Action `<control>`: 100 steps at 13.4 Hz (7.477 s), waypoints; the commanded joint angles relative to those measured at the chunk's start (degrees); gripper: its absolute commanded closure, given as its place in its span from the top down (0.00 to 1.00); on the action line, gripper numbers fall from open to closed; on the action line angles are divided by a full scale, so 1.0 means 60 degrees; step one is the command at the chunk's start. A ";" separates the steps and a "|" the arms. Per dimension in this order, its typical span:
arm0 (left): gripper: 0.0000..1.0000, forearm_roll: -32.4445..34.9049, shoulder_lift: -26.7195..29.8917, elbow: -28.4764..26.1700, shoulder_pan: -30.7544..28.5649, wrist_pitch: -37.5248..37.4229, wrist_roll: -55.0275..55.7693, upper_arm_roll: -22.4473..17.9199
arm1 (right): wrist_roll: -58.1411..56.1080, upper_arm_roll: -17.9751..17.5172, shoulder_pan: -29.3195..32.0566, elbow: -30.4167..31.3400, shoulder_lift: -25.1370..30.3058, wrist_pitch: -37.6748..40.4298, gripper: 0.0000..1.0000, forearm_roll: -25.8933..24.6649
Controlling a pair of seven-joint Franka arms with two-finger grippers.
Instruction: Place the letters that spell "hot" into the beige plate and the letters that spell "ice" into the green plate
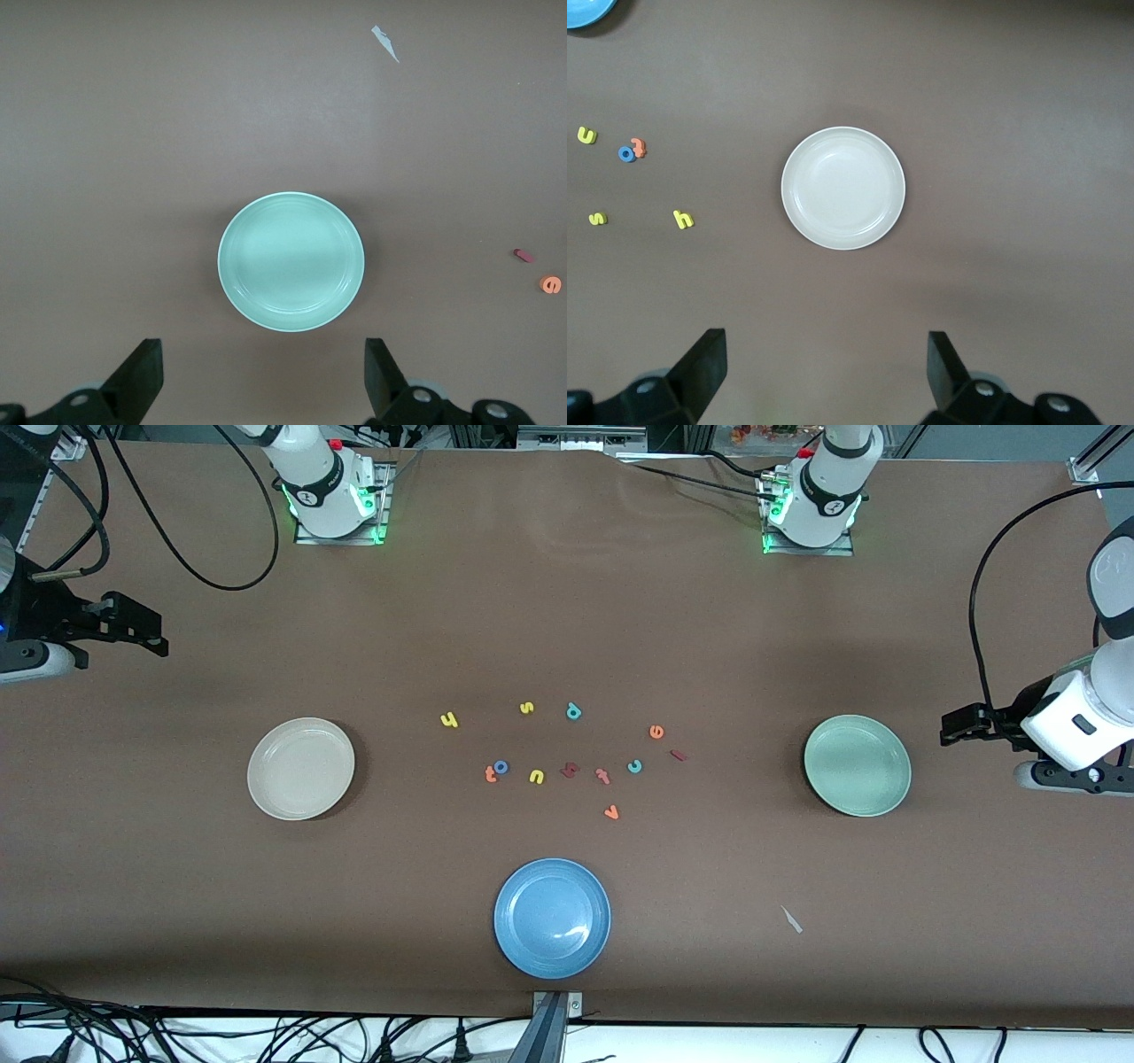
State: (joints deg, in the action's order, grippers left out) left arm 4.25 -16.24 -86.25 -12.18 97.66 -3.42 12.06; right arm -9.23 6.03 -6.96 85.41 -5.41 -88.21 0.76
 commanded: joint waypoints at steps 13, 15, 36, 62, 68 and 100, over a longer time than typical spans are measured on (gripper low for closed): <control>1.00 -0.0284 0.0026 0.0064 -0.0079 -0.0017 -0.0250 0.0011 | 0.0089 -0.0009 0.0062 -0.0187 -0.0125 0.0170 1.00 -0.0068; 1.00 -0.0284 0.0026 0.0064 -0.0079 -0.0017 -0.0250 0.0011 | 0.0089 -0.0009 0.0062 -0.0186 -0.0139 0.0170 1.00 -0.0068; 1.00 -0.0284 0.0011 0.0064 -0.0079 -0.0002 -0.0250 -0.0003 | 0.0089 -0.0009 0.0062 -0.0172 -0.0139 0.0184 1.00 -0.0053; 1.00 -0.0548 -0.0018 0.0064 -0.0079 0.0056 -0.0250 -0.0003 | 0.0089 0.0005 0.0077 -0.0172 -0.0212 0.0184 1.00 -0.0053; 1.00 -0.0474 -0.0004 0.0064 -0.0064 0.0056 -0.0250 -0.0003 | 0.0089 0.0005 0.0077 -0.0172 -0.0212 0.0199 1.00 -0.0053; 1.00 -0.1148 -0.1144 0.0020 0.1457 0.0216 0.4899 0.0099 | 0.0089 0.0005 0.0077 -0.0186 -0.0212 0.0141 1.00 -0.0068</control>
State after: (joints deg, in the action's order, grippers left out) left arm -1.24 -20.92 -86.75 -5.84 98.01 19.30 13.01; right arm -9.14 6.23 -6.85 85.40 -6.39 -88.06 0.76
